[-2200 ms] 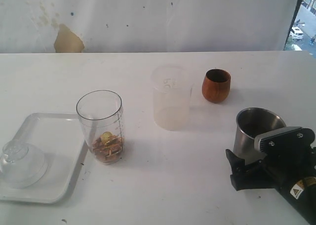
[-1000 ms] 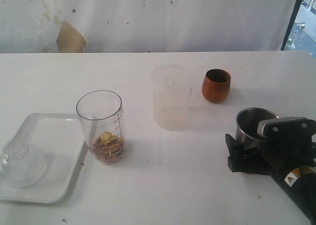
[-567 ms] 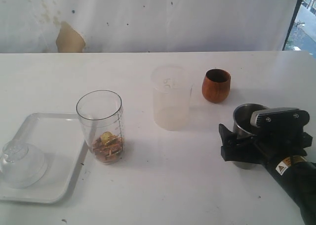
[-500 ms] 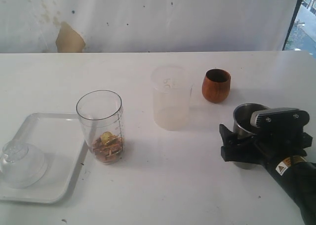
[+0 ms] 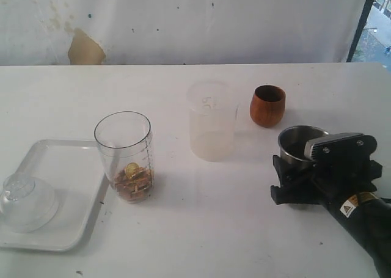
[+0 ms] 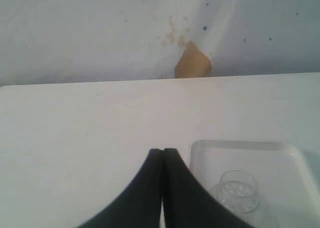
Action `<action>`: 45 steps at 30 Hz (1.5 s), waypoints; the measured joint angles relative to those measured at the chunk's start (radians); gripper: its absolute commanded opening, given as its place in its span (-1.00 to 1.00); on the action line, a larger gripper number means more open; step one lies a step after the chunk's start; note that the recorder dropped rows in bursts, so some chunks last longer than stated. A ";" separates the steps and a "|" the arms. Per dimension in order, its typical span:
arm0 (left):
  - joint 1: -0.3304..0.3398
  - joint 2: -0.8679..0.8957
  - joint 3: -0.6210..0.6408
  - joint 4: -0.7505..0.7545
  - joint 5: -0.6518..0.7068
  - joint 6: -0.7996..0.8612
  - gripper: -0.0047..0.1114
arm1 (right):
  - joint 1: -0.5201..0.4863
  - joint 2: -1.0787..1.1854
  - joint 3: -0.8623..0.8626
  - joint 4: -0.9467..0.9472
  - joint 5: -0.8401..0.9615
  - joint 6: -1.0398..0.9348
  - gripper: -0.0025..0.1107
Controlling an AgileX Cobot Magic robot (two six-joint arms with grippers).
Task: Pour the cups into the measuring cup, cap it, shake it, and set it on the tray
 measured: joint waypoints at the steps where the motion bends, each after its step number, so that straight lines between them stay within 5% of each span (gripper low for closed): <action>1: 0.000 0.000 0.000 0.000 0.000 0.000 -0.92 | 0.000 -0.013 0.000 -0.026 0.008 -0.007 -0.96; 11: 0.000 0.000 0.000 0.000 0.000 0.000 -0.92 | 0.000 -0.206 -0.078 -0.279 0.033 0.035 -0.96; 23: 0.000 0.000 0.000 0.000 0.000 0.000 -0.92 | 0.003 -0.281 -0.454 -0.577 0.418 0.329 -0.96; 45: 0.000 0.000 0.000 0.000 0.000 0.000 -0.92 | 0.196 -0.012 -0.887 -0.644 0.650 0.373 -0.96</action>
